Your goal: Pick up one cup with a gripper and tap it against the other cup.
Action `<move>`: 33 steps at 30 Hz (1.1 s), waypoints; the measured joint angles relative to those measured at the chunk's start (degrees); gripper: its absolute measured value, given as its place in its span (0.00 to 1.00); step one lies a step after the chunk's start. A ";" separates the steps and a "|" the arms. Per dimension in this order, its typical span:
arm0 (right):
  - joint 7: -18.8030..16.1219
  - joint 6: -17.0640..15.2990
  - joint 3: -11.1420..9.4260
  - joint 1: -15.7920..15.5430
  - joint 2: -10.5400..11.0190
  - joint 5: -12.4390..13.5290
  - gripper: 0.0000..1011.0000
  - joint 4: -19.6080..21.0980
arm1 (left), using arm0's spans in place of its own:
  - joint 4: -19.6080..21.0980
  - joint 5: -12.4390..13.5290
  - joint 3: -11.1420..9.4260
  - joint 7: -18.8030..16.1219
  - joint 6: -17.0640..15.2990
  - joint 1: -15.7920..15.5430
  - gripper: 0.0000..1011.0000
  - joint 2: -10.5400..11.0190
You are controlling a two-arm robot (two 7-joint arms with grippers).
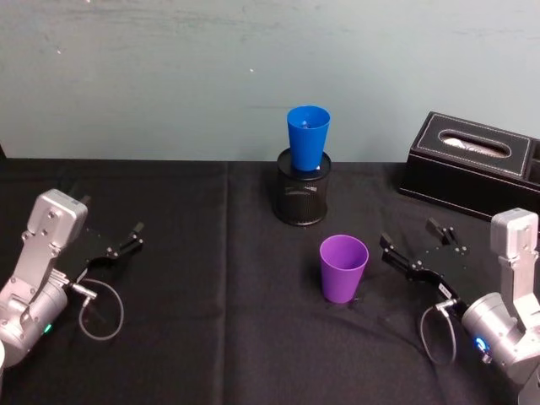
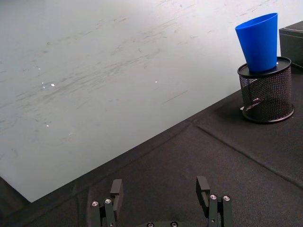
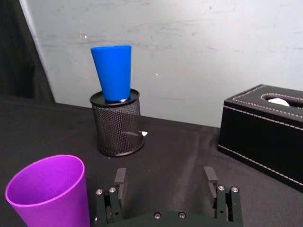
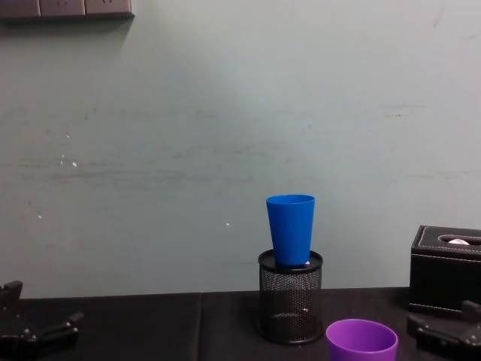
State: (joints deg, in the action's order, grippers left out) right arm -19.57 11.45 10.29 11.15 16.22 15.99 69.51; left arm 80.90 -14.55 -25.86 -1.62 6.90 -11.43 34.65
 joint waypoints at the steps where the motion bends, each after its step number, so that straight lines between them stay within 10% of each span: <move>1: 0.00 0.01 -0.02 0.03 -0.04 -0.05 0.99 -0.15 | 0.00 0.00 0.00 0.00 0.00 0.00 1.00 0.00; 33: -0.63 0.06 -0.45 0.60 -0.63 -0.89 0.99 -2.43 | 0.00 0.00 0.00 0.00 0.00 0.00 1.00 0.00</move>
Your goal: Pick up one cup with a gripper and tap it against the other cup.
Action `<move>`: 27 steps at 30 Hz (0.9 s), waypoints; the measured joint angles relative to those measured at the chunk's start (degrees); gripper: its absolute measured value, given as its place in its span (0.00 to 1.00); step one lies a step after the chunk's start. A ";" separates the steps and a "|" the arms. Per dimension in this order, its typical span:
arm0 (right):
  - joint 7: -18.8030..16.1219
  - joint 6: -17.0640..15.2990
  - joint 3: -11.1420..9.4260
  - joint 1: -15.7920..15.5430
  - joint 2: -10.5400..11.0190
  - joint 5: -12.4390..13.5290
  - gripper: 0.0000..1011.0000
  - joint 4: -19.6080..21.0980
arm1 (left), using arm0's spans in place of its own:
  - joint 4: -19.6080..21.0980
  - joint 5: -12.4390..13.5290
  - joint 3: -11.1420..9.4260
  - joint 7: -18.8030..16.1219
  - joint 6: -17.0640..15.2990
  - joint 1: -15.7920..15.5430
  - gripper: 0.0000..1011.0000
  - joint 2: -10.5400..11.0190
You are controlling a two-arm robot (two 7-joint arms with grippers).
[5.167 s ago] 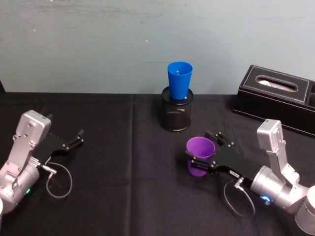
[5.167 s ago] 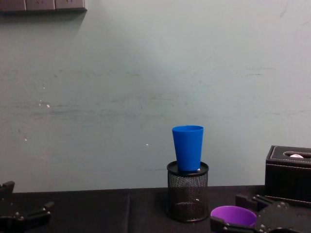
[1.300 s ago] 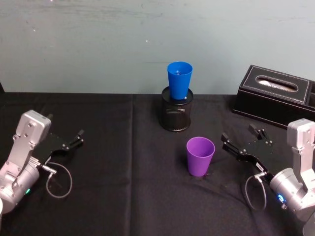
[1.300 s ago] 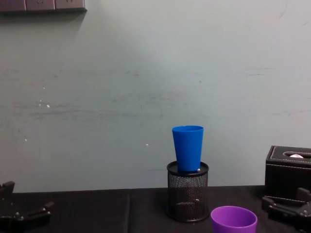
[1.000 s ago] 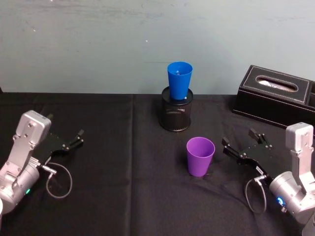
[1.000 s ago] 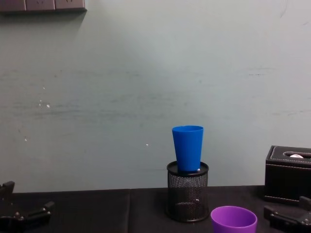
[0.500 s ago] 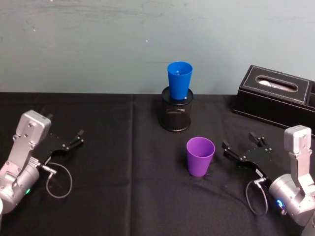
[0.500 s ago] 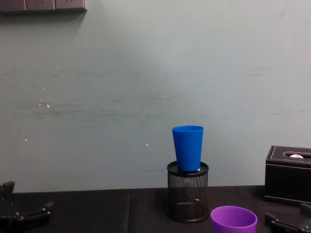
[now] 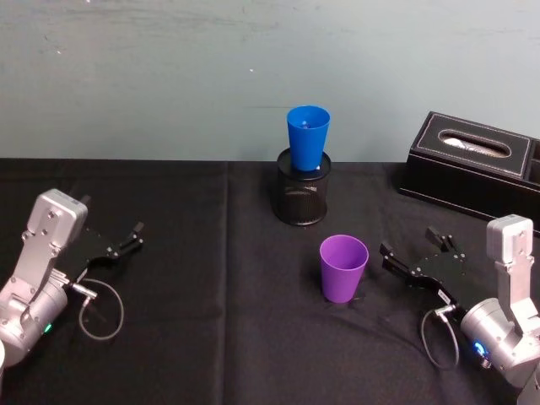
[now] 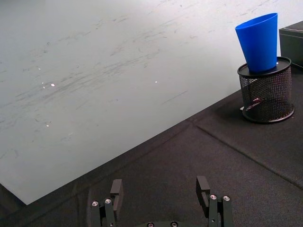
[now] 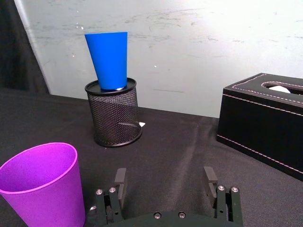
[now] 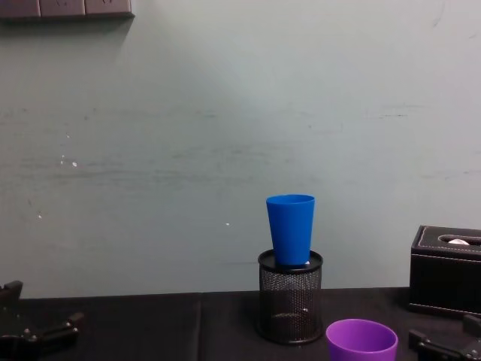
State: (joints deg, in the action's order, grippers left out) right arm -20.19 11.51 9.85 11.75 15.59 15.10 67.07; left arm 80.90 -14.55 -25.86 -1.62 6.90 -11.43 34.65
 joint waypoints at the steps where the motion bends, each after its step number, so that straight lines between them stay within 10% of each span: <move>1: 0.00 0.00 0.01 -0.01 0.01 0.01 0.99 0.01 | 0.00 0.00 0.00 0.00 0.00 0.00 1.00 0.00; 27: 0.03 0.00 0.06 -0.04 0.03 0.10 0.99 0.10 | 0.00 0.00 0.00 0.00 0.00 0.00 1.00 0.00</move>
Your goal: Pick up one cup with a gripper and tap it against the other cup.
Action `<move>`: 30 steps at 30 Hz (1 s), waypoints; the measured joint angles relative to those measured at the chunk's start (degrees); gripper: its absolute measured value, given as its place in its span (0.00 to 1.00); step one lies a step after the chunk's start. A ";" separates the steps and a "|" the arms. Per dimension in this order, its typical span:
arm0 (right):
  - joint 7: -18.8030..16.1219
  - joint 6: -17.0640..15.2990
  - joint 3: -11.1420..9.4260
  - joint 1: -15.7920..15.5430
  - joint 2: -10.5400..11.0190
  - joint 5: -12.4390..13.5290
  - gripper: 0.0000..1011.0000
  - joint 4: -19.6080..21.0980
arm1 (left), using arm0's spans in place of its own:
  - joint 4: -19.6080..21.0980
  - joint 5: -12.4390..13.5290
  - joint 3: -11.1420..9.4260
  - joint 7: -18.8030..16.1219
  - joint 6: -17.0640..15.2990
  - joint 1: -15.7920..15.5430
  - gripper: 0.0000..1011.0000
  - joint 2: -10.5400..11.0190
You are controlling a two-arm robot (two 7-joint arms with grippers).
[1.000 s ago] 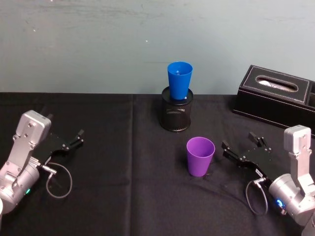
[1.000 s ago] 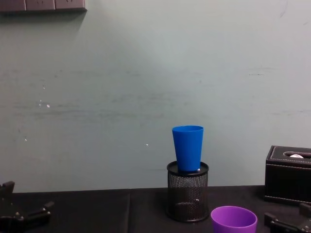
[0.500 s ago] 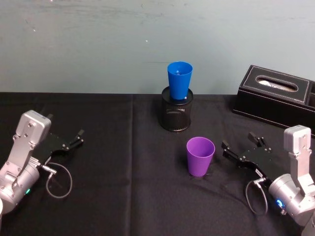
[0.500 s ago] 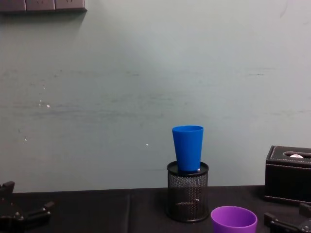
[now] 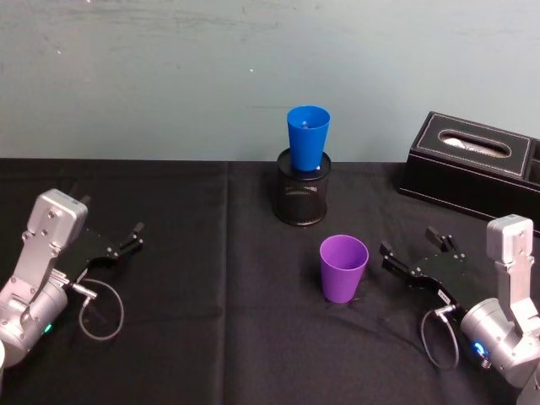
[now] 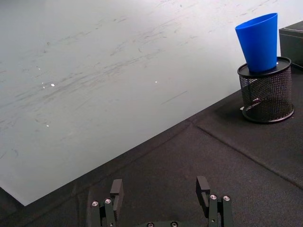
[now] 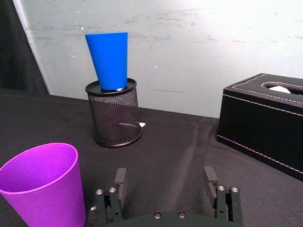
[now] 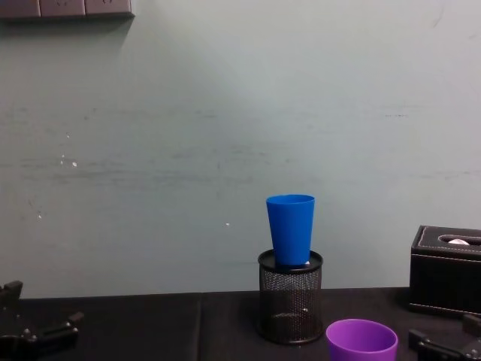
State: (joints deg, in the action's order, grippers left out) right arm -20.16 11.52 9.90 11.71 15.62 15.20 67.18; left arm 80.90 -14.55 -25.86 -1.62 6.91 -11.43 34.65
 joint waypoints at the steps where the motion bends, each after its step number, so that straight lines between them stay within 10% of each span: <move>1: 0.00 0.00 0.00 0.00 0.00 0.00 0.99 0.00 | 0.00 0.00 0.00 0.00 0.00 0.00 1.00 0.00; 30: 0.00 0.00 0.00 0.00 0.00 0.00 0.99 0.00 | 0.00 0.00 0.00 0.00 0.00 0.00 1.00 0.00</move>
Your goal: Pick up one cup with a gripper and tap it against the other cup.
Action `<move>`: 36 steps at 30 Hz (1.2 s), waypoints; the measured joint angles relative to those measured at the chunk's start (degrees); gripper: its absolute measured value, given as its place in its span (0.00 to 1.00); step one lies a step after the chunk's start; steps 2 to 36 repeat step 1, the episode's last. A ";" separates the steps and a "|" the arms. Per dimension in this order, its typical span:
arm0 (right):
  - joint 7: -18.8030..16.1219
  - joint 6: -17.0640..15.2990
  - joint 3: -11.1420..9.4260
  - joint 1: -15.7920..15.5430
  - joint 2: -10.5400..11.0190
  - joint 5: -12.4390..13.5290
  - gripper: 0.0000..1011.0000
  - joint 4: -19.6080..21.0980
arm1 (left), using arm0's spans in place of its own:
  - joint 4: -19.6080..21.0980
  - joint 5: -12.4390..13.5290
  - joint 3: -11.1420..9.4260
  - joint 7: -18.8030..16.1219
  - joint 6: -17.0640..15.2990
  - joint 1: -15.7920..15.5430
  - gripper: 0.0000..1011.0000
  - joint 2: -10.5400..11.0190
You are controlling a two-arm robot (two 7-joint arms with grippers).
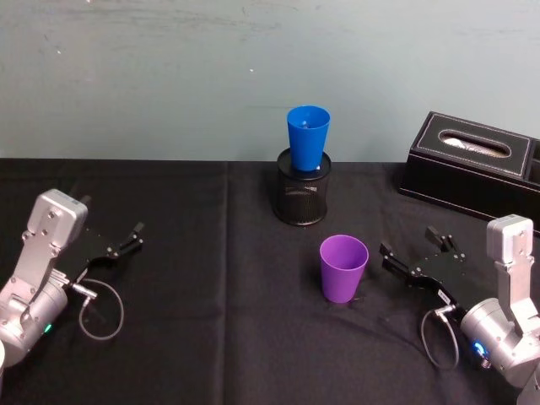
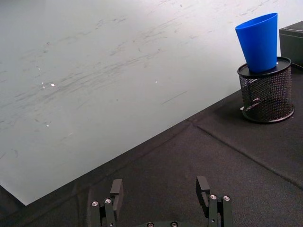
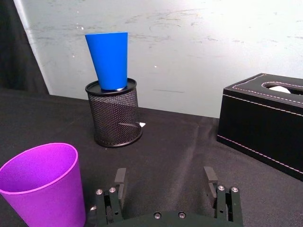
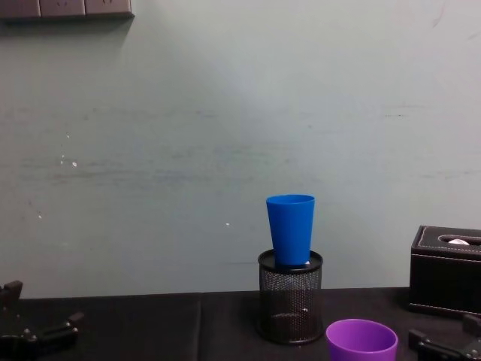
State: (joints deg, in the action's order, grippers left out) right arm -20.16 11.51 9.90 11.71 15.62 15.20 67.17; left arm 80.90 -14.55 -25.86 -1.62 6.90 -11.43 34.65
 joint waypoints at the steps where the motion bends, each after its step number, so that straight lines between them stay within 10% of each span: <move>1: 0.00 0.00 0.00 0.00 0.00 0.00 0.99 0.00 | 0.00 0.00 0.00 0.00 0.00 0.00 1.00 0.00; 36: 0.00 0.00 0.00 0.00 0.00 0.00 0.99 0.00 | 0.00 0.00 0.00 0.00 0.00 0.00 1.00 0.00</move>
